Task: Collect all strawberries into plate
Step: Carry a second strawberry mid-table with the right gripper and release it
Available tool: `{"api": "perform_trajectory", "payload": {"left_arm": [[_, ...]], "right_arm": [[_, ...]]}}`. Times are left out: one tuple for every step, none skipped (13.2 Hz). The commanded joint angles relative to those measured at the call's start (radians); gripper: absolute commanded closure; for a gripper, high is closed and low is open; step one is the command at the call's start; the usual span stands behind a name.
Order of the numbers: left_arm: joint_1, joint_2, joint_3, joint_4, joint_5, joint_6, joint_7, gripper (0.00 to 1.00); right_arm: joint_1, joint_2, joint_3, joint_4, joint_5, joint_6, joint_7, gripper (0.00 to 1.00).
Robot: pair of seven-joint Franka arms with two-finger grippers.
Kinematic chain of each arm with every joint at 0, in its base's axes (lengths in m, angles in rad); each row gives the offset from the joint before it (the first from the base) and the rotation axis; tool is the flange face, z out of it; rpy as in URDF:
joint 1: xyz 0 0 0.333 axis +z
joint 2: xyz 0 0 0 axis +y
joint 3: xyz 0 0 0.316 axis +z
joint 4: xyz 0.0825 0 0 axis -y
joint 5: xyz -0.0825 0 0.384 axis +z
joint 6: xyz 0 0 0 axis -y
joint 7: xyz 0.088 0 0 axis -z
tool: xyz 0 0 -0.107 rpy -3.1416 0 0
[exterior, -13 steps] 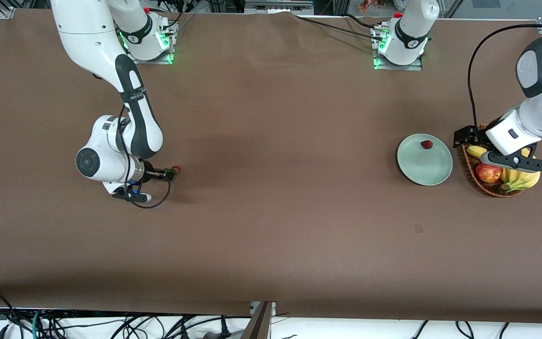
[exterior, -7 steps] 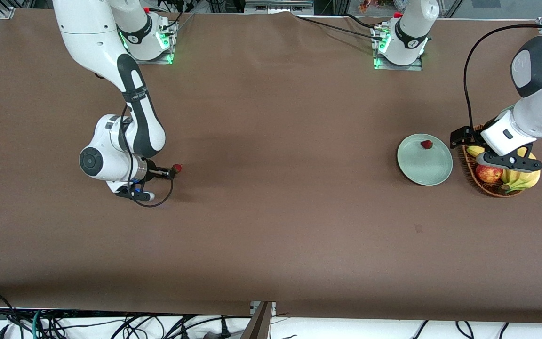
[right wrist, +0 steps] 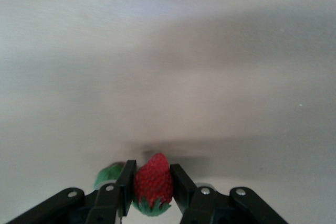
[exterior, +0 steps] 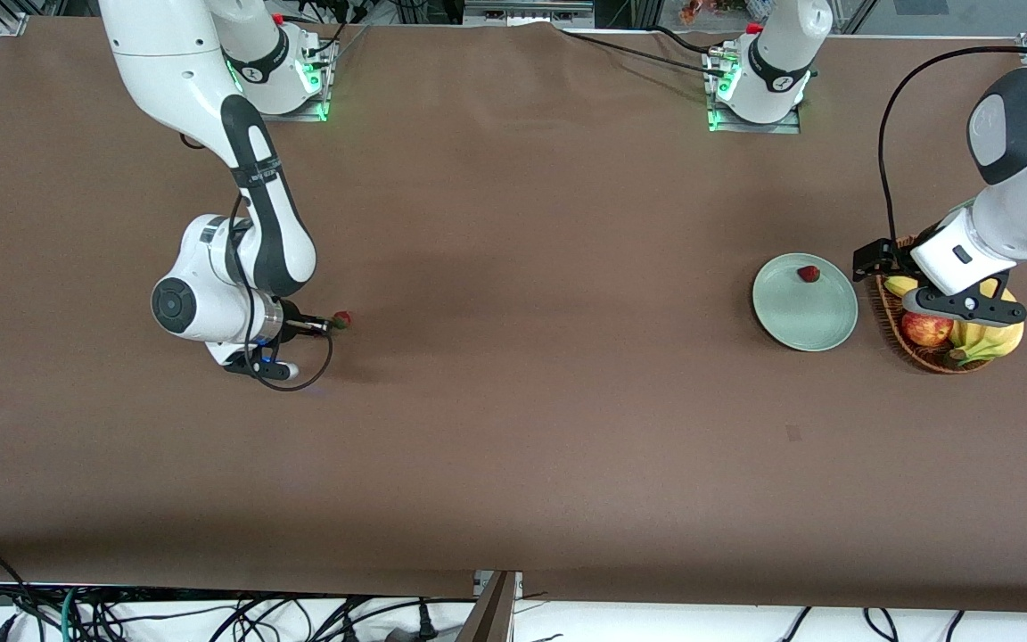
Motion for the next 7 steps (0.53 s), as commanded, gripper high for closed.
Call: {"api": "perform_trajectory", "payload": {"left_arm": [[-0.001,0.000,-0.003,0.018,0.021,-0.019,-0.001,0.00],[-0.001,0.000,-0.003,0.018,0.019,-0.019,-0.001,0.00],[-0.001,-0.001,-0.003,0.018,0.016,-0.019,-0.012,0.00],[-0.001,0.000,-0.003,0.018,0.013,-0.019,-0.018,0.00],[-0.001,0.000,-0.002,0.018,0.009,-0.019,-0.018,0.00],[-0.001,0.000,-0.001,0.018,0.006,-0.019,-0.018,0.00],[-0.001,0.000,-0.001,0.018,0.006,-0.019,-0.023,0.00]], "right_arm": [[0.001,-0.021,-0.002,0.101,0.009,-0.113,0.018,0.86],[0.004,-0.018,0.003,0.147,0.001,-0.133,0.062,0.85],[0.025,-0.012,0.006,0.199,0.001,-0.159,0.115,0.85],[0.050,0.002,0.006,0.248,0.001,-0.167,0.171,0.85],[0.083,0.020,0.008,0.288,0.004,-0.165,0.230,0.84],[0.118,0.043,0.009,0.316,0.018,-0.159,0.293,0.84],[0.160,0.069,0.014,0.357,0.018,-0.151,0.368,0.84]]}}
